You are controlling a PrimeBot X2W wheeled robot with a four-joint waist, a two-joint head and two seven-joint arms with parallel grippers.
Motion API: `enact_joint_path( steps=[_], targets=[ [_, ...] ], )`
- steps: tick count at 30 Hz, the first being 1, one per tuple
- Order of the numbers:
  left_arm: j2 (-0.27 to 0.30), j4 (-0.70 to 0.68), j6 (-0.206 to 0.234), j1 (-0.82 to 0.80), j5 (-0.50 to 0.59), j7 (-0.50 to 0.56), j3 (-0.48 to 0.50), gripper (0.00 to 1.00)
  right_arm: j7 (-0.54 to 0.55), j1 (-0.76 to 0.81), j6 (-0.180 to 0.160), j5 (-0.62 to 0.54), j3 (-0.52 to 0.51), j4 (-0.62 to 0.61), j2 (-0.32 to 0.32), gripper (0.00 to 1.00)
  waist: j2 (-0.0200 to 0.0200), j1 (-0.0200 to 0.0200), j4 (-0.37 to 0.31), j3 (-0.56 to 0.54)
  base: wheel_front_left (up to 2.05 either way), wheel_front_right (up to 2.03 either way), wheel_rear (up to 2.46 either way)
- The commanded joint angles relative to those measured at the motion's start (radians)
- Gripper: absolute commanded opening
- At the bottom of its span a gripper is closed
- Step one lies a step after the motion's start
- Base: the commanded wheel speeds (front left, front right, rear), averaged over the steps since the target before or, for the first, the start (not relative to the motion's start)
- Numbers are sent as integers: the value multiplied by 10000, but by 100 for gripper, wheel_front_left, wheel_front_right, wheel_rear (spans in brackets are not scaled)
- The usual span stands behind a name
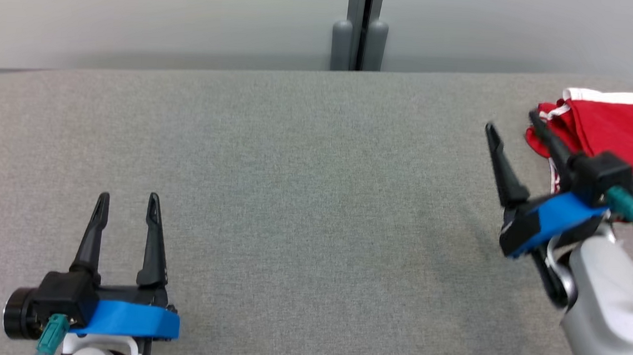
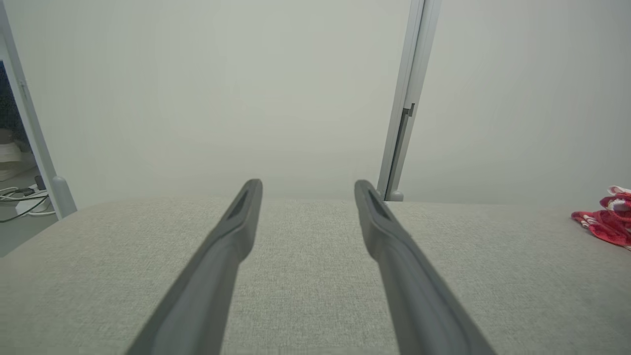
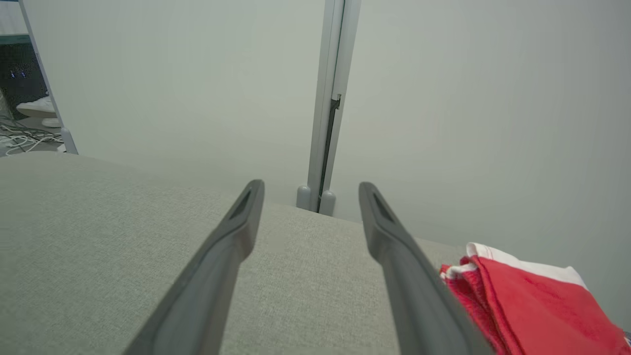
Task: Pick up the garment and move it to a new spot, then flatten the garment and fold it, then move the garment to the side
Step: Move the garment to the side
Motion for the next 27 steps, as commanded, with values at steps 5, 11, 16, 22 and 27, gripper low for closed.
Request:
enact_joint_path(
  steps=[5,11,16,22,27],
  targets=[
    [-10,222,-27,353,-72,-23,94,100,-23,1498,0,-197,-398,-685,287,100,1,2,-60,-541,0,0,0],
    [-12,491,-49,609,-148,-23,131,100,-24,2835,0,-321,-1031,-1461,631,100,1,2,-66,-810,0,0,0],
    [-15,621,-56,718,-133,-23,119,100,-23,3693,0,-507,-1589,-2077,985,100,1,2,-68,-933,0,0,0],
    [-16,712,-28,822,-164,-23,149,100,-25,4475,0,-815,-2110,-2792,1479,100,1,2,-51,-1085,0,0,0],
    [-18,792,4,888,-228,-23,137,100,-23,5004,0,-1096,-2388,-3219,1779,100,1,2,0,-1282,0,0,0]
  ],
)
